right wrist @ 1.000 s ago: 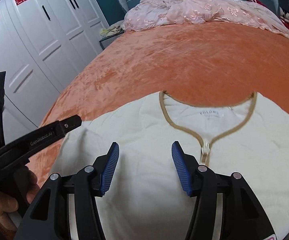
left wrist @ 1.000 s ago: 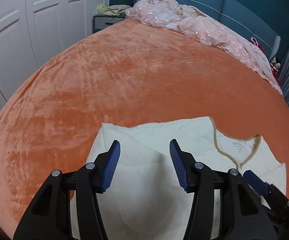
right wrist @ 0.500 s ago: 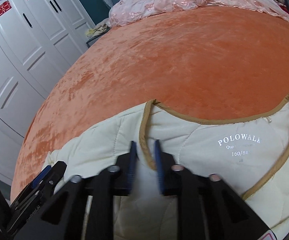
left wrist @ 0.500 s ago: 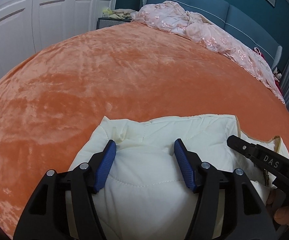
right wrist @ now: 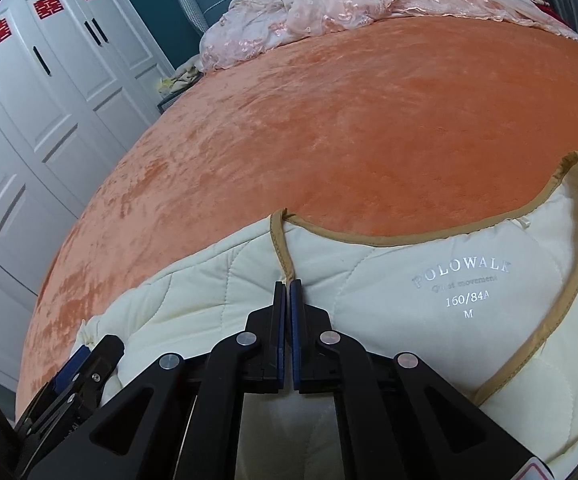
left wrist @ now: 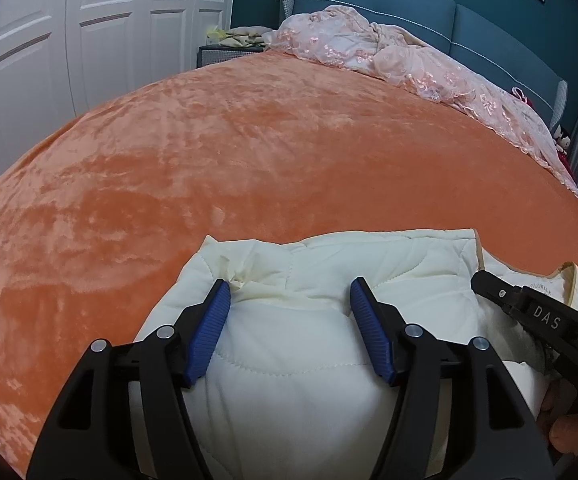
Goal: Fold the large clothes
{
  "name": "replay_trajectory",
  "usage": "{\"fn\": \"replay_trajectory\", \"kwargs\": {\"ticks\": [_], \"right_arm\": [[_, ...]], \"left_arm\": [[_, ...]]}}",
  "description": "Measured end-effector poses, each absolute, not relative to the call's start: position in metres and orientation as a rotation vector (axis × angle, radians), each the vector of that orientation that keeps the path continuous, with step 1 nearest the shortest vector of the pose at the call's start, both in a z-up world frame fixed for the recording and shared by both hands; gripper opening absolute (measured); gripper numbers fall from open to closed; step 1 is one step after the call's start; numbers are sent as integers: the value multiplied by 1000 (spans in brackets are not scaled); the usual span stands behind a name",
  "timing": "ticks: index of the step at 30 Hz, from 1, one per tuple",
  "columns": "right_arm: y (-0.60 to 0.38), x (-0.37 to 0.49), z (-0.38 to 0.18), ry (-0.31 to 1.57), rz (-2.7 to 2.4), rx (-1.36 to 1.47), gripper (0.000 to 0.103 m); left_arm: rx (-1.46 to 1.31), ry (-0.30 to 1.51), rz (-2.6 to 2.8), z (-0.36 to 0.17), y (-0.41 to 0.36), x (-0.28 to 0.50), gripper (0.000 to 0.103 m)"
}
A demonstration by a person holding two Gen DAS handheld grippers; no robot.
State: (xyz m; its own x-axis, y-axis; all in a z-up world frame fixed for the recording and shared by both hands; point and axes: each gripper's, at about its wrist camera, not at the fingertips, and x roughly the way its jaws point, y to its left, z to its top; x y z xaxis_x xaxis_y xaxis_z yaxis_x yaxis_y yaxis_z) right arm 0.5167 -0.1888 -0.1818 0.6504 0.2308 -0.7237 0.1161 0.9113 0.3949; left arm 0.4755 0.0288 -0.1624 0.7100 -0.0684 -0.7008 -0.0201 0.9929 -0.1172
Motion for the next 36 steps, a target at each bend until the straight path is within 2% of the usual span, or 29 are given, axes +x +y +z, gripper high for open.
{"fn": "replay_trajectory", "kwargs": {"ticks": [5,7,9,12,13,15,17,21,23,24,25,27,28,29,30,33,36], "right_arm": [[-199,508,-175,836,57,489,1],[-214,493,-154,787,-15,516,18],[-242,468,-127,715,-60,533,22],[-305,430,-96,658,-108,569,53],[-333,415,-89,640,-149,571,60],[-382,396,-83,642,-262,546,62],[-425,384,-90,695,-367,545,63],[-482,375,-124,827,-352,682,63],[-486,377,-133,863,-331,684,57],[-487,379,-137,872,-305,680,44],[-484,381,-140,881,-277,678,27],[-479,386,-144,909,-228,669,13],[-473,385,-144,907,-223,646,9],[-469,384,-141,896,-221,618,8],[-468,380,-137,871,-224,593,6],[-464,369,-131,809,-249,564,4],[-456,374,-141,827,-286,492,4]], "left_arm": [[-69,801,3,-164,22,479,62],[-50,820,9,-161,20,480,63],[-33,860,-2,-154,19,483,66],[-60,874,-73,-128,15,468,68],[-103,862,-140,-116,11,460,68],[-140,843,-229,-97,-8,449,77],[-142,849,-333,-83,-43,447,81],[-120,895,-483,-78,-128,459,82],[-81,923,-509,-85,-168,465,81],[-67,941,-517,-90,-184,467,79],[-54,962,-519,-95,-199,469,77],[-13,1015,-517,-109,-226,472,67],[25,1035,-502,-118,-235,473,64],[69,1045,-484,-127,-244,473,56],[111,1046,-460,-135,-249,472,53],[144,1046,-409,-159,-248,471,52],[119,1008,-403,-165,-242,469,52]]}}
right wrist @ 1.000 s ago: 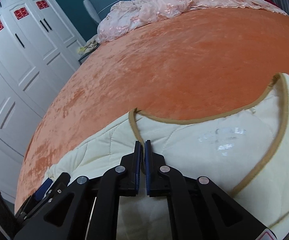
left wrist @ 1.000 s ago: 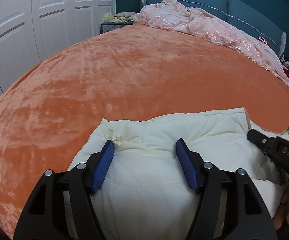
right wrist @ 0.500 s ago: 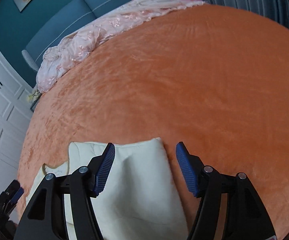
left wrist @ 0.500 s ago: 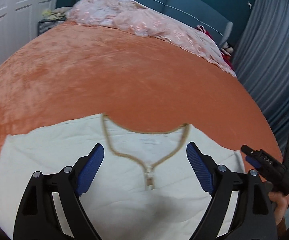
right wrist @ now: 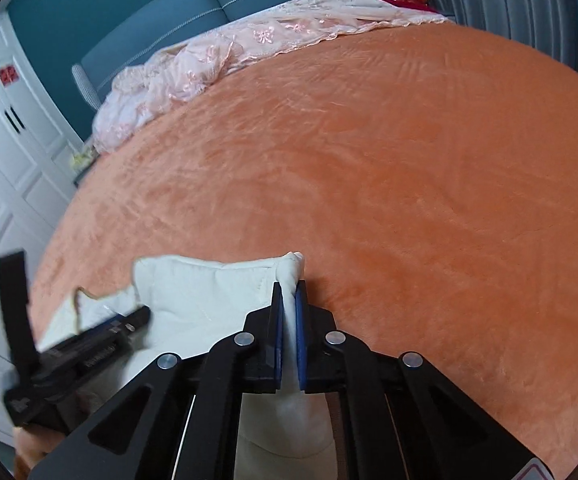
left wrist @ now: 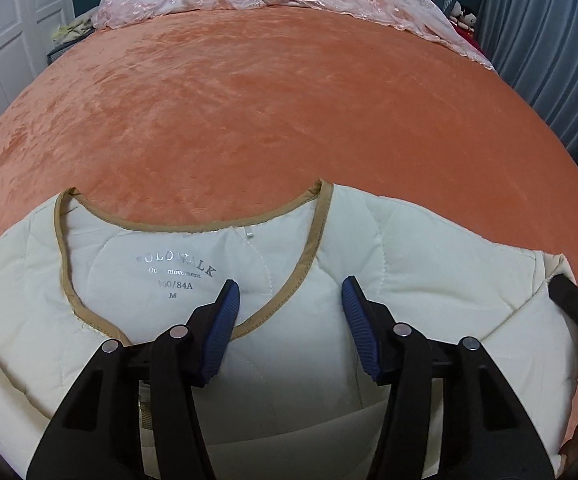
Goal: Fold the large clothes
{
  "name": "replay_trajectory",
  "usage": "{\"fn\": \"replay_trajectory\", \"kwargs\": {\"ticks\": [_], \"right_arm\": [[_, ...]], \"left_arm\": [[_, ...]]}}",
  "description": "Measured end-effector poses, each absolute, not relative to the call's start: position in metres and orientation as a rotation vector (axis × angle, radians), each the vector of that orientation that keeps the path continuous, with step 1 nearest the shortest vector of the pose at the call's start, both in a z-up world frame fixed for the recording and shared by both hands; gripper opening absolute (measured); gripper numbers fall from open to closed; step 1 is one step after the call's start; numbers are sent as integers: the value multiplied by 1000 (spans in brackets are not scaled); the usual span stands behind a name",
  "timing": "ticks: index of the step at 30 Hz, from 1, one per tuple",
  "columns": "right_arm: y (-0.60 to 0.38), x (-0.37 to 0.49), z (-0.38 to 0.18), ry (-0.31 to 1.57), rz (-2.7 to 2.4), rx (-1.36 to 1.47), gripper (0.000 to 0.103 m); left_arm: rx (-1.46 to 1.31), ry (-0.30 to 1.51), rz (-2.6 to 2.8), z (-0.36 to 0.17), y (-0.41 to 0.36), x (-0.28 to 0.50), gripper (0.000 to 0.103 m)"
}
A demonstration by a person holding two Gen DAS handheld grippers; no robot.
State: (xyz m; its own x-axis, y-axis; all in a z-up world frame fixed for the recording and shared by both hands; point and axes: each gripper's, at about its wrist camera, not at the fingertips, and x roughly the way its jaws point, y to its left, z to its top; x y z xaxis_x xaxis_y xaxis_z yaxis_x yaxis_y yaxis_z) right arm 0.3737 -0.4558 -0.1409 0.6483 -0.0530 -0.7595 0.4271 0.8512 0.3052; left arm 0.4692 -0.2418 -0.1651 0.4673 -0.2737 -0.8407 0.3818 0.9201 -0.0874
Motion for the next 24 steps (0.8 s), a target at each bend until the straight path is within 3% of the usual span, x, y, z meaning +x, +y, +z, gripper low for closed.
{"fn": "replay_trajectory", "kwargs": {"ticks": [8,12,15,19,21,24], "right_arm": [[-440,380,-165,847,-352,360,6],[-449,381,-165,864,-330,388,15],[-450,379,-137,891,-370,381,21],[-408,368,-66,735,-249,366,22],[-373,384,-56,776,-126,360,29],[-327,413,-70,855,42,390,30]], "left_arm": [[159,918,-369,-174,-247,466,54],[168,914,-350,-168,-247,463,59],[103,915,-352,-142,-225,456,59],[81,871,-395,-99,-169,450,61],[118,902,-361,-96,-143,461,62],[89,1004,-327,-109,-110,484,62]]}}
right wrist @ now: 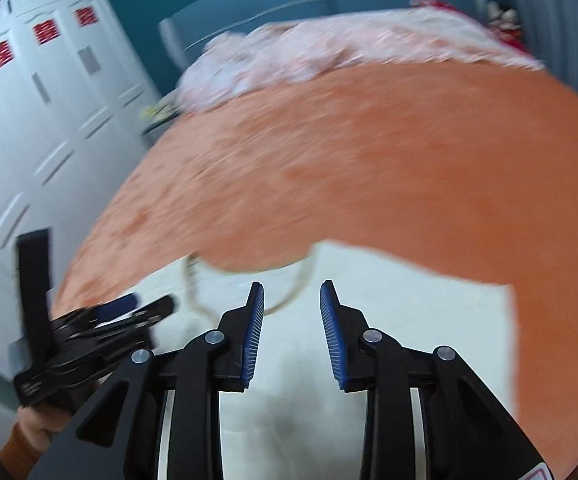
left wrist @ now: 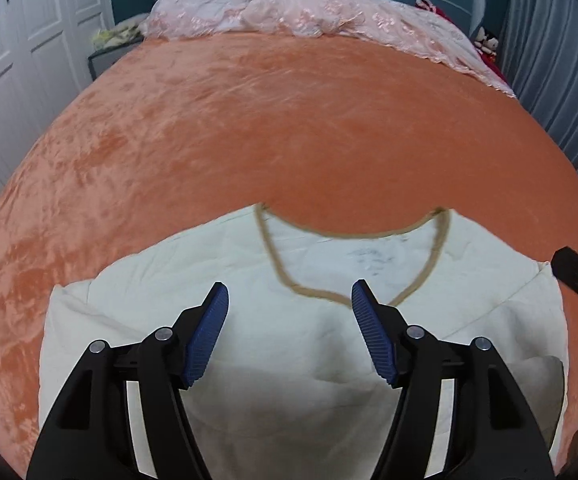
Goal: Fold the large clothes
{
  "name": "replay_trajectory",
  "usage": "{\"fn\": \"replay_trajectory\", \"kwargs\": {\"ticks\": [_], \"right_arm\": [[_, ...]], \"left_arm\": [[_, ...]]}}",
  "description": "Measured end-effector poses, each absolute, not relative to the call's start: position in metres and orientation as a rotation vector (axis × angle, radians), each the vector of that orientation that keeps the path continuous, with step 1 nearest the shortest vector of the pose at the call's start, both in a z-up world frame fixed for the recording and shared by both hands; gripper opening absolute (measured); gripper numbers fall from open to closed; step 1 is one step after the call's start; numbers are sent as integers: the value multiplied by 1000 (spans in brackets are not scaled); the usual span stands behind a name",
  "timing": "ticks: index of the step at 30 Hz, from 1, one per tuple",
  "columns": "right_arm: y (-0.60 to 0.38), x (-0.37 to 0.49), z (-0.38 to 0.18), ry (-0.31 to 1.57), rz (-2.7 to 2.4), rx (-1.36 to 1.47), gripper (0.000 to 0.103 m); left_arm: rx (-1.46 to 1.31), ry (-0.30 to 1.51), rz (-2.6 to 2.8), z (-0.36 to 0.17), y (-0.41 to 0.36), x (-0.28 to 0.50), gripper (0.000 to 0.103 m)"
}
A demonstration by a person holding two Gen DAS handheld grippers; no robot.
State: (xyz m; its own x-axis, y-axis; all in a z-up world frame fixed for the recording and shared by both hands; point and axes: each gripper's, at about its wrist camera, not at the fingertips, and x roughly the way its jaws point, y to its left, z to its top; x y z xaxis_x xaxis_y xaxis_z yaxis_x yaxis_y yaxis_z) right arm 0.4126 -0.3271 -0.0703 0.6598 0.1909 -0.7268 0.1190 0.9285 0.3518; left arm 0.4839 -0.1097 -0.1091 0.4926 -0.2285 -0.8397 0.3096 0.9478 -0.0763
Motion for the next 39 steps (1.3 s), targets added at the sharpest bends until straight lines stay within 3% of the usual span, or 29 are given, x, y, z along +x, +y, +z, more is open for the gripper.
{"fn": "replay_trajectory", "kwargs": {"ticks": [6,8,11,13,16,20,39], "right_arm": [[-277,456,-129,1056,141,371,29],[-273,462,-141,1082,115,322,21],[-274,461,-153,1085,85,262,0],[-277,460,-158,1074,80,269,0],[-289,463,-161,1042,15,274,0],[-306,470,-164,1005,-61,297,0],[-309,480,-183,912,-65,305,0]], "left_arm": [[171,1032,-396,-134,-103,492,60],[226,1033,-401,-148,-110,492,59],[255,1001,-383,-159,-115,493,57],[260,986,-363,-163,-118,497,54],[267,981,-335,-163,-119,507,40],[230,984,-309,-159,-119,520,0],[105,861,-283,-182,-115,522,0]]}}
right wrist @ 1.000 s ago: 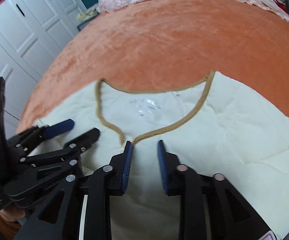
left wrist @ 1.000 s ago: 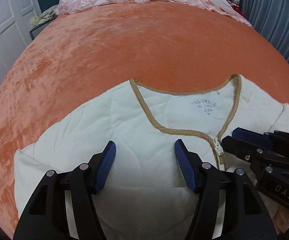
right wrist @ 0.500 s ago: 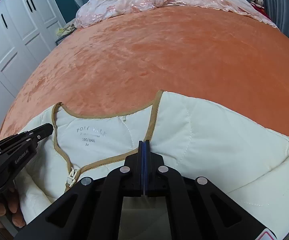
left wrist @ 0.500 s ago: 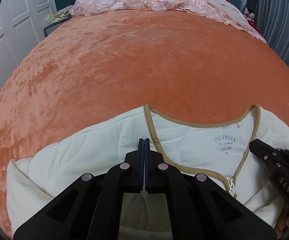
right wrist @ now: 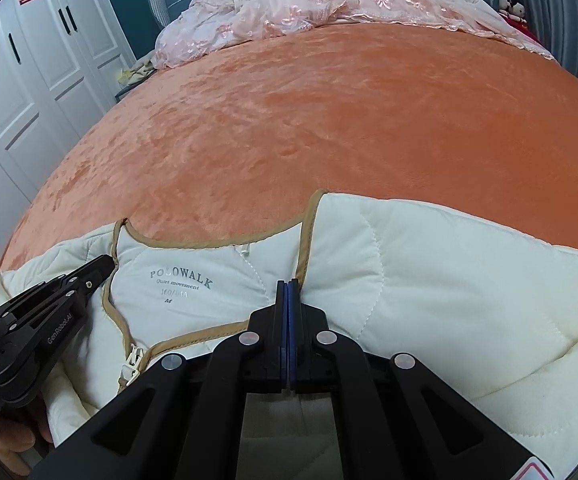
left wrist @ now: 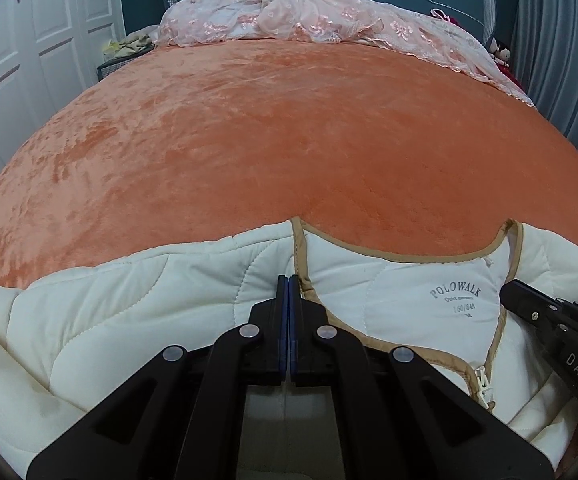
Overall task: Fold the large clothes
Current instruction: 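Grasp the collar trim with the left tool while the right tool holds the collar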
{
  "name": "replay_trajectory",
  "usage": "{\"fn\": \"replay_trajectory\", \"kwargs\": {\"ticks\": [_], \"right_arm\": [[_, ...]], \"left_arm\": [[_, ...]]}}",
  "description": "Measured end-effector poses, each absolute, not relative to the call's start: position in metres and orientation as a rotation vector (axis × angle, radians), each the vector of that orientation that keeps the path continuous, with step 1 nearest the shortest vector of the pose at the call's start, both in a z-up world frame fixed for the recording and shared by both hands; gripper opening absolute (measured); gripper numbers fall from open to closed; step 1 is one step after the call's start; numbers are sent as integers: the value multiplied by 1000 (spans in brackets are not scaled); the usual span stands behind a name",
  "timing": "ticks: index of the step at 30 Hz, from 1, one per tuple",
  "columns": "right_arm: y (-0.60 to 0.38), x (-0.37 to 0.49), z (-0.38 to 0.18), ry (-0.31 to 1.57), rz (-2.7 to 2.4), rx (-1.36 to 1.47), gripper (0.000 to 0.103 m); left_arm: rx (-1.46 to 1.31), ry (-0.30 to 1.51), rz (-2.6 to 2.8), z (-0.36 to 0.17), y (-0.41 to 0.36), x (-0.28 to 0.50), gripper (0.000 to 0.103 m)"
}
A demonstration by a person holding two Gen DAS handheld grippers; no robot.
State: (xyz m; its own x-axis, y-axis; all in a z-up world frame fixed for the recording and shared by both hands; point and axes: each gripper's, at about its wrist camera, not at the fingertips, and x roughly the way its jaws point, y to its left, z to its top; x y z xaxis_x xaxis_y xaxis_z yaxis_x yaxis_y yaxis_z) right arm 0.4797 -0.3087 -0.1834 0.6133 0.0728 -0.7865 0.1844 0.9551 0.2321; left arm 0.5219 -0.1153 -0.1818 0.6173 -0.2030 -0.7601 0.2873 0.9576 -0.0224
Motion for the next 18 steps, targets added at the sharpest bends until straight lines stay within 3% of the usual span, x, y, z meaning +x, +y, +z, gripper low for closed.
{"fn": "replay_trajectory", "kwargs": {"ticks": [18], "right_arm": [[-302,482,-187,885,-84,271,0]], "left_arm": [[138,817,-258,-185,-121,518,0]]}}
